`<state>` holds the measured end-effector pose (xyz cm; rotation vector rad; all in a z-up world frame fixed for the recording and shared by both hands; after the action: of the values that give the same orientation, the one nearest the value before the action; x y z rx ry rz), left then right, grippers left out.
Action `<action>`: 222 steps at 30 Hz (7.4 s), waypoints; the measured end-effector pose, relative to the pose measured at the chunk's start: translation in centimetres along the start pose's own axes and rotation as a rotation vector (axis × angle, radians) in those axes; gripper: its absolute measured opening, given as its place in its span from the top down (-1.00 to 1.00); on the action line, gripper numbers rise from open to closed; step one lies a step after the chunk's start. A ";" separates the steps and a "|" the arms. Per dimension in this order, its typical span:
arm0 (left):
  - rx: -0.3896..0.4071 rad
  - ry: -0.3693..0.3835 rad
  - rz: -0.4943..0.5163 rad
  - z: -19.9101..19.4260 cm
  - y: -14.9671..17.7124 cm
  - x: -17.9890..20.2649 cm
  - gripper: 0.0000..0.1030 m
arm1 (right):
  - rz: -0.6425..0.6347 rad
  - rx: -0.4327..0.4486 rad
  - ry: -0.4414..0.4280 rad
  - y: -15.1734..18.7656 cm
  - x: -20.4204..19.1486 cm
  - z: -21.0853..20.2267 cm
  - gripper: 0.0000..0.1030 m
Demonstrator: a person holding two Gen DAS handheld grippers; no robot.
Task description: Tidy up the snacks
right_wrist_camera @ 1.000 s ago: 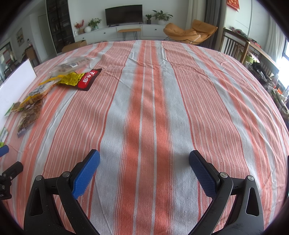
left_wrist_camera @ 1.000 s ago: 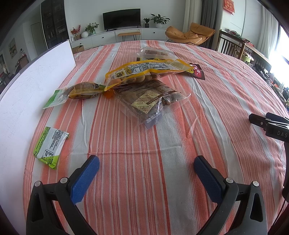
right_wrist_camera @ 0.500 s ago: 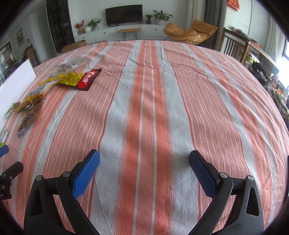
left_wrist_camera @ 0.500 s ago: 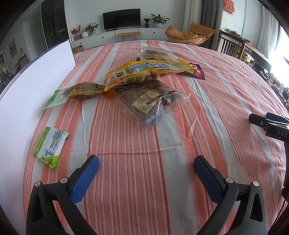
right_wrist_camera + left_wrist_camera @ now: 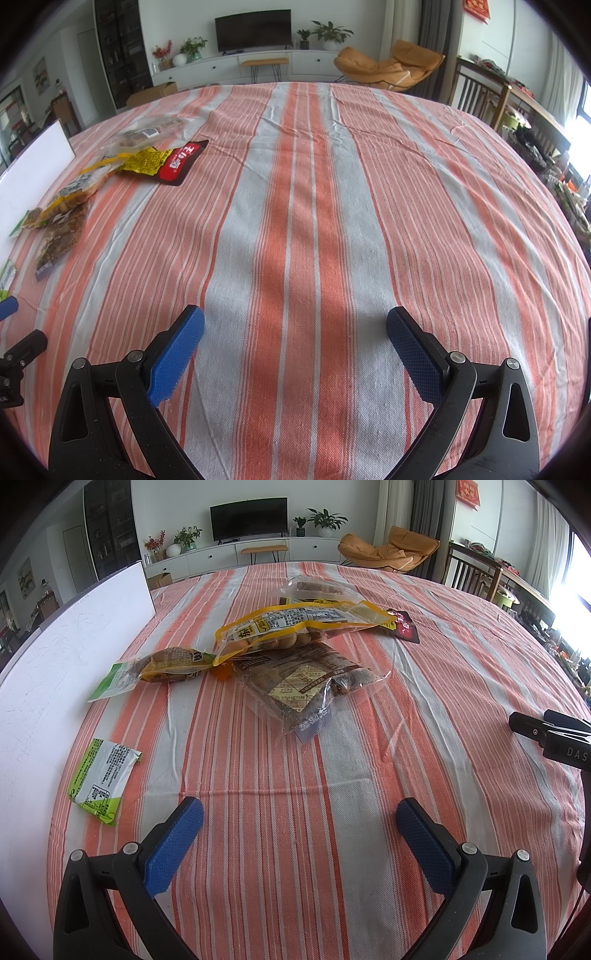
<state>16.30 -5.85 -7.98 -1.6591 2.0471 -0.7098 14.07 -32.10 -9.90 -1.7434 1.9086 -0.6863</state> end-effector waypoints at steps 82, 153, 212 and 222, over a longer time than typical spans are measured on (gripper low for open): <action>-0.149 -0.020 -0.041 0.9 -3.7 -11.2 -0.99 | 0.001 0.000 0.000 0.0 0.0 0.0 -0.95; -0.031 -0.065 -0.087 -0.5 0.2 -9.5 -0.99 | 0.001 -0.001 0.001 0.0 0.0 -0.1 -0.95; -0.010 -0.081 -0.102 -0.6 0.4 -9.5 -1.00 | -0.227 -0.058 -0.456 -3.3 -15.0 -0.7 -0.93; -0.010 -0.079 -0.105 -0.6 0.2 -9.6 -1.00 | -0.342 -0.141 -0.403 -5.9 -22.2 3.9 -0.47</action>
<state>17.78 3.67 -7.71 -1.7819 1.9235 -0.6582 23.04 -10.63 -9.03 -2.1336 1.4317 -0.2823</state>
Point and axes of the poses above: each gripper's, at about its wrist camera, not at the fingertips, and z roughly the way its jaws point, x to its right, y to its underside, the point moved 2 cm from there along z, roughly the way its jaws point, and after that the axes turned 2 degrees about x, right-handed, at the moved point
